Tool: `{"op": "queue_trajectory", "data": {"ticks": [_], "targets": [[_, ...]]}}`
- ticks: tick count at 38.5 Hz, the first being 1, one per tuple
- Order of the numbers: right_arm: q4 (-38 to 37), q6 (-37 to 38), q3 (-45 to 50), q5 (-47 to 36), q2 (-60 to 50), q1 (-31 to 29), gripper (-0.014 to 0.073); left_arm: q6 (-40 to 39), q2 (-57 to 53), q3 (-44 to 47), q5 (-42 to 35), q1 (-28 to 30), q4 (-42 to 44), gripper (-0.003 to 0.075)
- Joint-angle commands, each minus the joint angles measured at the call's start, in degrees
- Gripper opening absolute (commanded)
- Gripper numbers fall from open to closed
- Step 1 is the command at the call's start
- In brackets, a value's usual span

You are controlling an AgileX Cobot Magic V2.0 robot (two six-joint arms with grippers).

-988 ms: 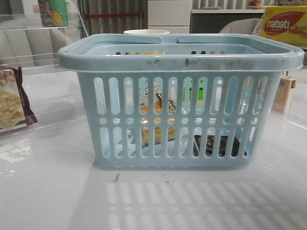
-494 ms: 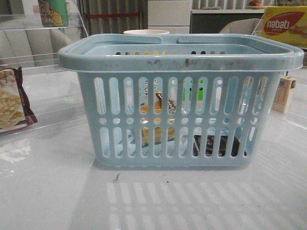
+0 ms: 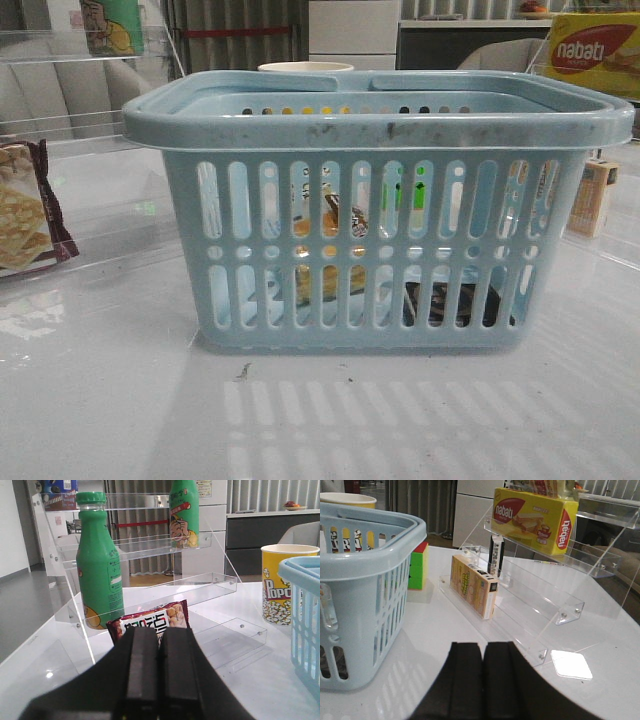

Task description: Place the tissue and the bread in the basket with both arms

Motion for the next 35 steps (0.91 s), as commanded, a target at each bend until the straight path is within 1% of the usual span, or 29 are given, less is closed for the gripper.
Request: {"op": "queue_trajectory", "data": {"ticks": [1,6,35], "targets": [[-0.4,-0.2,0.1,-5.7,-1.1,-0.3,0.0055,0.0,-1.0,0.1,-4.9,0.1,-0.6,0.0091],[0.8,0.3,0.1,-5.7,-1.1,-0.2,0.0055,0.0,-1.0,0.1,-4.9,0.1,-0.6,0.0091],[0.8,0.3,0.1,-5.6,-1.1,-0.2,0.0055,0.0,-1.0,0.1,-4.9,0.1,-0.6,0.0091]]}}
